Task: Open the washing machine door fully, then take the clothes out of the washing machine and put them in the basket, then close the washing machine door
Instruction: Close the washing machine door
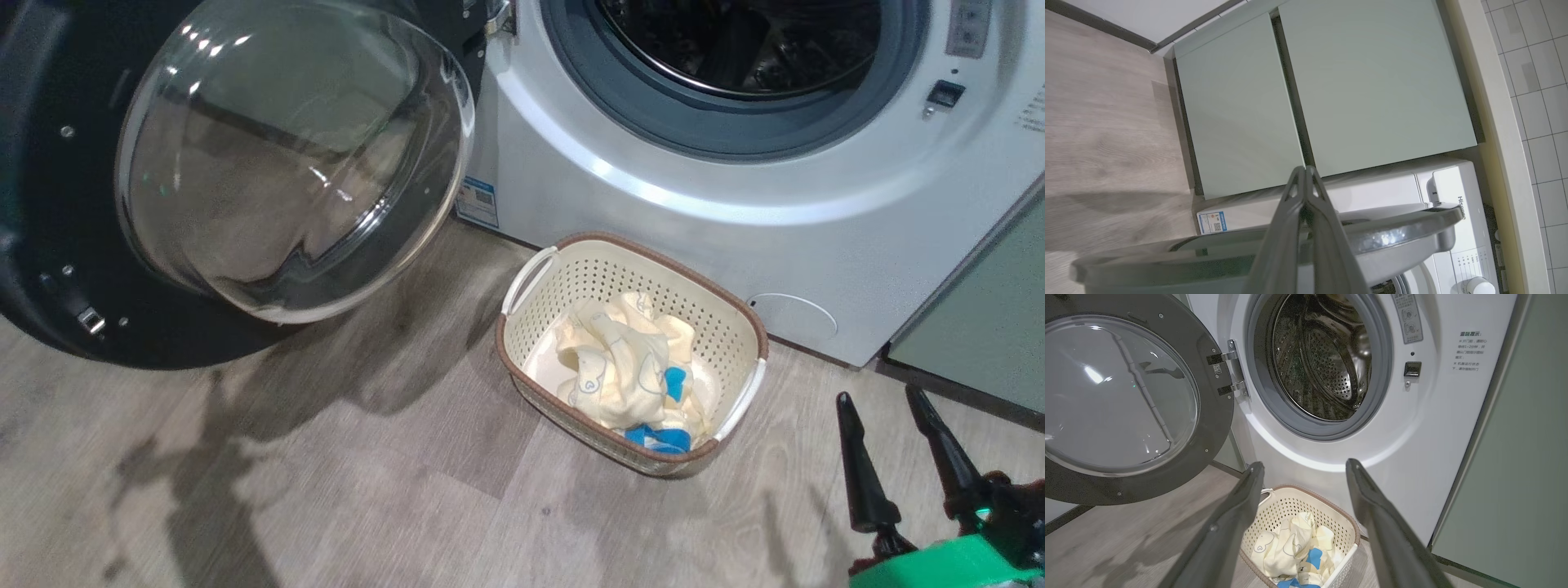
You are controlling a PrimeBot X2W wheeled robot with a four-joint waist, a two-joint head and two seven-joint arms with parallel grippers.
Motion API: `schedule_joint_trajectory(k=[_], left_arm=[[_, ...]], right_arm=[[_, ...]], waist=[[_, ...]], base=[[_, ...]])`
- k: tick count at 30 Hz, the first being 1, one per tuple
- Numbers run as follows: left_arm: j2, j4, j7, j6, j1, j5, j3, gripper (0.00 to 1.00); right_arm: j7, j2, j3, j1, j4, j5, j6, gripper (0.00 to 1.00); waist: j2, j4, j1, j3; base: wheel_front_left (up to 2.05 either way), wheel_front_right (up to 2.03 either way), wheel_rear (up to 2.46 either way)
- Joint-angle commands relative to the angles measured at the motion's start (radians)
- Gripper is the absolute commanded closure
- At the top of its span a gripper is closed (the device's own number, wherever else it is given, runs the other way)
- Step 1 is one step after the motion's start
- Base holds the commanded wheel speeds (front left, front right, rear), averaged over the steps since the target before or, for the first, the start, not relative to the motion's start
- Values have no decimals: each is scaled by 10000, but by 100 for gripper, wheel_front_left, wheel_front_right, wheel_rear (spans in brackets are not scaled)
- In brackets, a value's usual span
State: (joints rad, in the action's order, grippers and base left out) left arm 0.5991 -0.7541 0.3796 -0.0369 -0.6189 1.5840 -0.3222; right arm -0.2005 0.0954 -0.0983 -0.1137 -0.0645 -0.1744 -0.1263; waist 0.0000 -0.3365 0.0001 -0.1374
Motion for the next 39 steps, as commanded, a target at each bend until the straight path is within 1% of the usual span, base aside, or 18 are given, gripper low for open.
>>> schedule_joint_trajectory(k=[1, 7, 17, 28, 35, 39], left_arm=[[568, 278, 63, 107, -421, -78, -267, 100], [583, 282, 335, 280, -402, -56, -201, 100], [582, 334, 764, 493, -296, -30, -91, 100], [555, 655, 1589, 786, 139, 309, -160, 100], [381, 1122, 2353, 1031, 552, 725, -240, 100], [247, 1411, 2618, 1132, 849, 916, -323, 100]], right_arm=[[17, 266, -183, 425, -343, 11, -44, 0], [-7, 267, -189, 501, -322, 0, -44, 0], [-47, 242, -190, 565, -299, 1, -44, 0], [-70, 256, -184, 617, -270, -21, -44, 0], [-83, 226, -192, 641, -254, -1, -44, 0], [-95, 200, -196, 645, -226, -5, -44, 0]], waist=[[0, 20, -1, -24], [0, 115, -1, -100], [0, 77, -1, -176], [0, 43, -1, -194], [0, -4, -1, -168], [0, -26, -1, -129]], base=[[0, 0, 0], [0, 0, 0], [0, 0, 0], [0, 0, 0], [0, 0, 0], [0, 0, 0]])
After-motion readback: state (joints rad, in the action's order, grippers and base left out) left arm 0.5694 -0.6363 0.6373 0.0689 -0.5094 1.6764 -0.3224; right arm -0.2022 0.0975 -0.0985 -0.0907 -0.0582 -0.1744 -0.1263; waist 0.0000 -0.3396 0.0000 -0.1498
